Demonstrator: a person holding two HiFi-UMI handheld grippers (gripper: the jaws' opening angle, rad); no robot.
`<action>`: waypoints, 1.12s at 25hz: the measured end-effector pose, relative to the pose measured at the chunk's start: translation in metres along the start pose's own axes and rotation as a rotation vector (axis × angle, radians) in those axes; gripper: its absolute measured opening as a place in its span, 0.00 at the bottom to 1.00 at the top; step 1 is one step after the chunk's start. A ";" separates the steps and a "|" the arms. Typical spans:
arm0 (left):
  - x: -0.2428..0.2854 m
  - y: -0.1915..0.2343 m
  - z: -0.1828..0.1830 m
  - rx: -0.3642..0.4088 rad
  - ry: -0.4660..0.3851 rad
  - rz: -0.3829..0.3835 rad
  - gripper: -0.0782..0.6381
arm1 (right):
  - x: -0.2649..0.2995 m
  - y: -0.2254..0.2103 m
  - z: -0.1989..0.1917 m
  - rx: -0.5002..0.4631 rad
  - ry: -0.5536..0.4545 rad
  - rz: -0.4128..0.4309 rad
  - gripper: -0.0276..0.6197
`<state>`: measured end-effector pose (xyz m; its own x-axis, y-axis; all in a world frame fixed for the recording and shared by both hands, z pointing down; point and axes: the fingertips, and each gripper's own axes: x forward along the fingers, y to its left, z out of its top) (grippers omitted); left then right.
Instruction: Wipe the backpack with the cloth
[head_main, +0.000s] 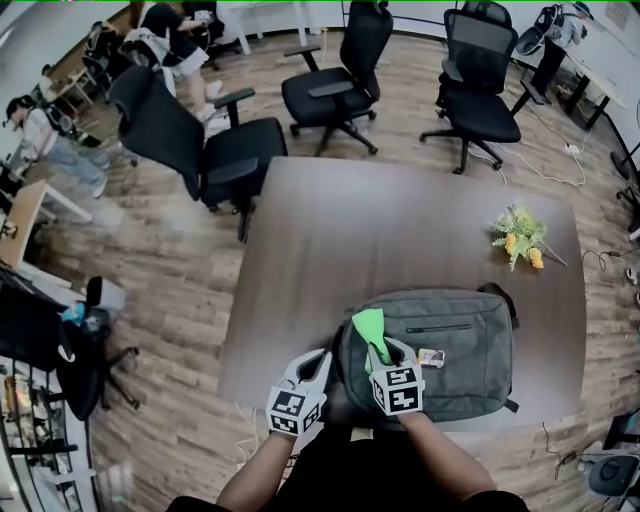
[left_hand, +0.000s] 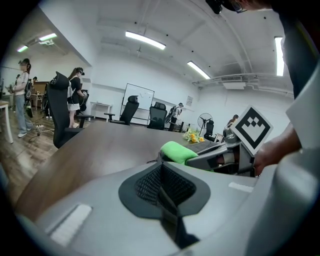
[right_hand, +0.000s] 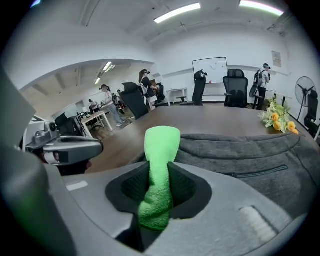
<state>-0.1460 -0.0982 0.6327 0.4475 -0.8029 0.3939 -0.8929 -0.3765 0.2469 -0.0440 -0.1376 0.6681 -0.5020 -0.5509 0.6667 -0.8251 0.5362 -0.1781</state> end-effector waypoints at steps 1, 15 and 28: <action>-0.002 0.000 0.000 -0.001 -0.001 0.001 0.14 | 0.002 0.004 -0.001 -0.003 0.000 0.008 0.20; -0.015 -0.005 -0.009 0.016 0.014 -0.013 0.14 | 0.012 0.008 -0.026 0.005 0.049 -0.004 0.20; -0.003 -0.033 -0.003 0.085 0.036 -0.094 0.14 | -0.013 -0.060 -0.037 0.023 0.088 -0.165 0.20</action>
<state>-0.1175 -0.0820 0.6262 0.5299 -0.7453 0.4046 -0.8470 -0.4886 0.2093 0.0215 -0.1385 0.6966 -0.3359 -0.5717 0.7486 -0.9004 0.4282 -0.0770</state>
